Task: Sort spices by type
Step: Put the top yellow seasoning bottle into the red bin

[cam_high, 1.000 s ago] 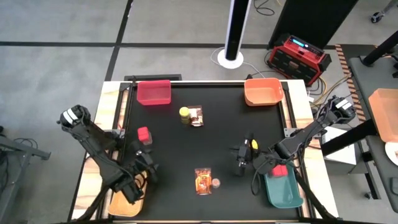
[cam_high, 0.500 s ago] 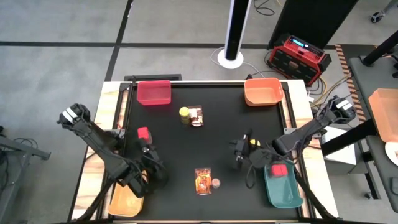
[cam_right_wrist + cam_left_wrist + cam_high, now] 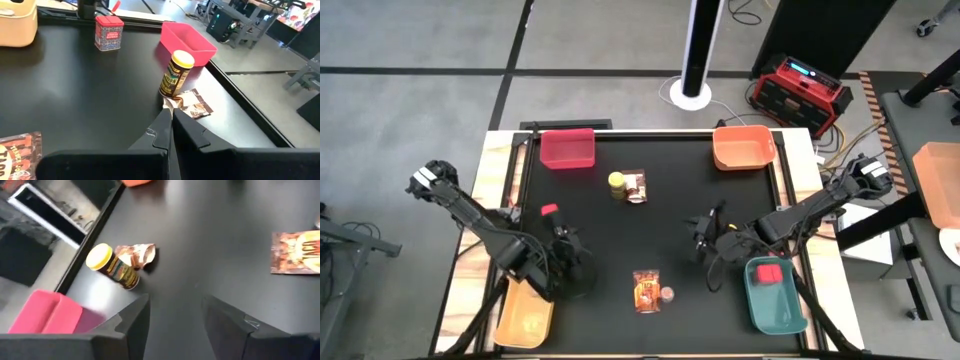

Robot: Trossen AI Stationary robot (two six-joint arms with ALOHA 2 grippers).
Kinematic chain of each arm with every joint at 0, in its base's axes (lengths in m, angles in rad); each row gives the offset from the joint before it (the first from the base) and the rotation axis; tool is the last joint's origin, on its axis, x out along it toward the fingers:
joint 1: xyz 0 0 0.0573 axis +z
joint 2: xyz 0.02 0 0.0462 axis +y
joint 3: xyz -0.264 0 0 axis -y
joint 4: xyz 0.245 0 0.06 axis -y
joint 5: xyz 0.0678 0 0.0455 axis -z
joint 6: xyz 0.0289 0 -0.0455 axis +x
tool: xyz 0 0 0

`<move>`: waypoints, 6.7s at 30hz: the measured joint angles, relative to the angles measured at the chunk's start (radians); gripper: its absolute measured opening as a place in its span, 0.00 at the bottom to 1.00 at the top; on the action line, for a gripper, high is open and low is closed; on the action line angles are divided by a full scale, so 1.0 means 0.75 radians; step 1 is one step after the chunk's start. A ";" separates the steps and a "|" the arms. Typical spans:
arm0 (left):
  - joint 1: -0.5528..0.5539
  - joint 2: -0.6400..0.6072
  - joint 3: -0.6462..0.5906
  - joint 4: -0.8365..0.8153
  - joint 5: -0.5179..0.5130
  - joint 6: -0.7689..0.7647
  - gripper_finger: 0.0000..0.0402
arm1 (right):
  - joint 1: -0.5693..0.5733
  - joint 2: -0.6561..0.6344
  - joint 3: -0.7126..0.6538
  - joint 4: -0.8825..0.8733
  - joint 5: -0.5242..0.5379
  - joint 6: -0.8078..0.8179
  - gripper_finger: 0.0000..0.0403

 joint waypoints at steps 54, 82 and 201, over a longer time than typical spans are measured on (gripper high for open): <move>1.351 0.182 -0.123 0.890 1.141 1.148 0.86 | 0.001 0.000 -0.001 -0.118 -0.074 -0.010 0.02; 1.404 0.194 -0.329 1.169 1.143 1.189 0.76 | 0.001 0.000 -0.001 -0.134 -0.074 0.010 0.02; 1.951 0.065 -0.245 0.912 0.759 0.604 0.56 | 0.001 0.000 -0.090 -0.097 -0.103 0.070 0.02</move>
